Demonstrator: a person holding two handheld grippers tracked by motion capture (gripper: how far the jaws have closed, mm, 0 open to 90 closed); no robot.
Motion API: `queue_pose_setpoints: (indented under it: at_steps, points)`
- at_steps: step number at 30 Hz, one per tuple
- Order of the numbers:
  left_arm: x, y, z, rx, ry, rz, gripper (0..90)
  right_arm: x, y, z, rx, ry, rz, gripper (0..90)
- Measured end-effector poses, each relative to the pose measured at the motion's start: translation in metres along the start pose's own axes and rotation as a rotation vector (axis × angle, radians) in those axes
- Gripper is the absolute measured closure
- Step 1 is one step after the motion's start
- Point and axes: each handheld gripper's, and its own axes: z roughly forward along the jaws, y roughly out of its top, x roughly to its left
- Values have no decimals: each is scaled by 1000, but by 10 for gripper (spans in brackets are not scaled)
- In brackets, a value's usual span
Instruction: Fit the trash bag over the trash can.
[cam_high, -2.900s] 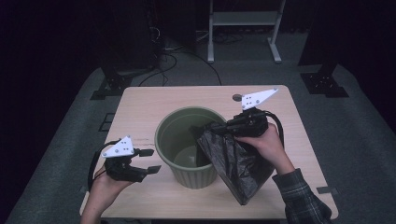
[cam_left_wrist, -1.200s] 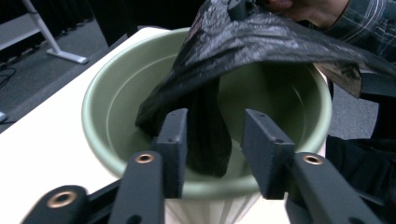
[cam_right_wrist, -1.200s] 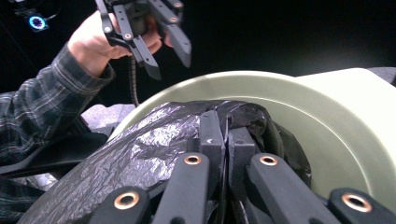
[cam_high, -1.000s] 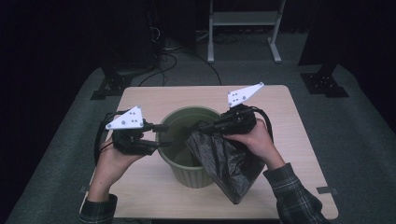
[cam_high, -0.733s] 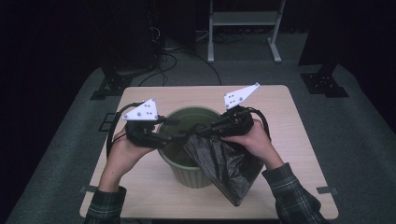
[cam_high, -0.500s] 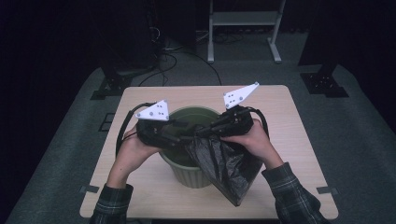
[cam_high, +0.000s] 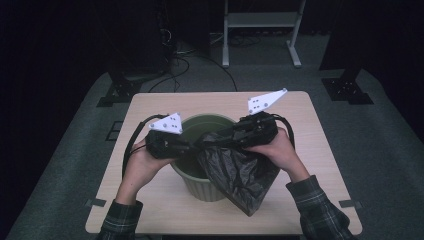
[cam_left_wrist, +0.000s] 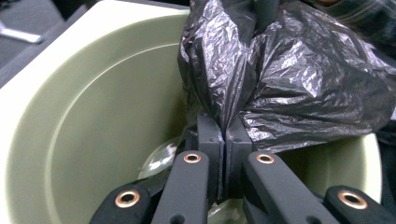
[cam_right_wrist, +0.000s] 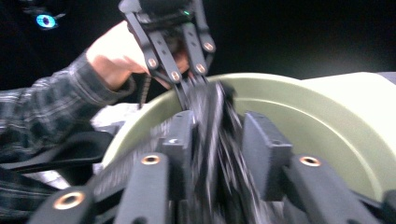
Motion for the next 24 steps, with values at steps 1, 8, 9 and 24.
queue_pose_setpoints:
  at_steps: [1, 8, 9, 24]
  points:
    - [1, -2, -2, 0, 6, -6, 884, 0, -2, -3, 1, -10, 7, 589]
    - [5, -10, -13, -19, 43, -59, 884, 5, -23, -24, 14, -69, 18, 524]
    - [5, -11, -13, -19, 43, -60, 884, 4, -25, -24, 23, -75, 24, 548]
    - [-7, -6, -15, -13, 109, -15, 519, -10, -16, -9, 56, -146, 21, 900]
